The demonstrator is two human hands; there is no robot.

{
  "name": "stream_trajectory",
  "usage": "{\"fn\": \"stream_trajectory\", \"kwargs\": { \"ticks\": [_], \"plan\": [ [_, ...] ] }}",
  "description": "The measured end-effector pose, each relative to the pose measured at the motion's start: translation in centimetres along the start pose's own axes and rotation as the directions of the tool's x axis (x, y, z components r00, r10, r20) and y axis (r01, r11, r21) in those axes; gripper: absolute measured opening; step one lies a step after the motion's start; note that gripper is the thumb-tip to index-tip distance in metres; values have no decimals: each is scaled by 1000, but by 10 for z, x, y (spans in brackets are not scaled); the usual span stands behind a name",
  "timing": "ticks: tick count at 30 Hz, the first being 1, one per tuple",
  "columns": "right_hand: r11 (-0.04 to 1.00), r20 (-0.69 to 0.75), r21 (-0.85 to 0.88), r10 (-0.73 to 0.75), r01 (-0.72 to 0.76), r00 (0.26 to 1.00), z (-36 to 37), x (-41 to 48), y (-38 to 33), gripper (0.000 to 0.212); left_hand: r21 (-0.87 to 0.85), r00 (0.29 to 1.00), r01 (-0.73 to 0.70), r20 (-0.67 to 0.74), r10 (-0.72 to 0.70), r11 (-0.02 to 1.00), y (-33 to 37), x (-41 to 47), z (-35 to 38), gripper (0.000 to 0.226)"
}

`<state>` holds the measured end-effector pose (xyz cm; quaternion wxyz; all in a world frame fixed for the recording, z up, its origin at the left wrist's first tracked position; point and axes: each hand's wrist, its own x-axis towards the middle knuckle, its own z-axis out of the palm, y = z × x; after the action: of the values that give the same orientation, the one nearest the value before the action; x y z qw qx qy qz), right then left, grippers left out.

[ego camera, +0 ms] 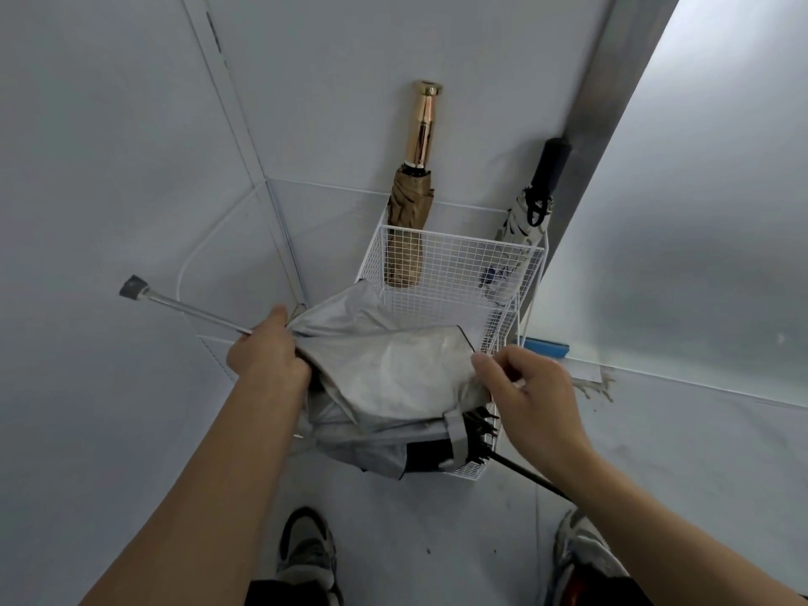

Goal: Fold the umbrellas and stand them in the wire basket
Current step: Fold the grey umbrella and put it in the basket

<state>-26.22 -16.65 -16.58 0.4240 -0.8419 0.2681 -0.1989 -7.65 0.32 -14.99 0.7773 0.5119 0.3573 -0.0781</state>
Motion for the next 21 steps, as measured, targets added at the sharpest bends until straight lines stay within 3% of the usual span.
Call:
{"fn": "stream_trajectory", "kwargs": {
  "ticks": [2,4,6,9,13,15,19,21],
  "plan": [
    [993,107,-99,73,-62,992,-5,3,-1,67,-6,1000,-4,-17,4,1000,2,1,0,30],
    [978,283,-180,158,-110,946,-5,0,-3,81,-14,999,-10,-37,9,1000,2,3,0,30],
    [977,441,-49,208,-208,873,-1,-3,-5,72,-18,998,-30,-49,29,999,2,2,0,30],
    [893,541,174,265,-415,798,3,-3,-9,44,3,995,-85,-45,85,996,0,-1,2,29],
    [769,629,299,287,-565,722,-4,1,-13,40,-4,989,-142,-40,142,990,-2,-1,3,25],
    [788,611,280,294,-548,735,-12,5,-15,31,-14,985,-166,-40,165,986,-3,1,3,23],
    [953,438,23,263,-303,859,-21,9,-14,29,-8,961,-276,-3,276,961,-9,2,5,23],
    [933,473,84,273,-351,838,-26,12,-13,32,15,938,-347,20,346,938,-11,3,7,22]
  ]
}}
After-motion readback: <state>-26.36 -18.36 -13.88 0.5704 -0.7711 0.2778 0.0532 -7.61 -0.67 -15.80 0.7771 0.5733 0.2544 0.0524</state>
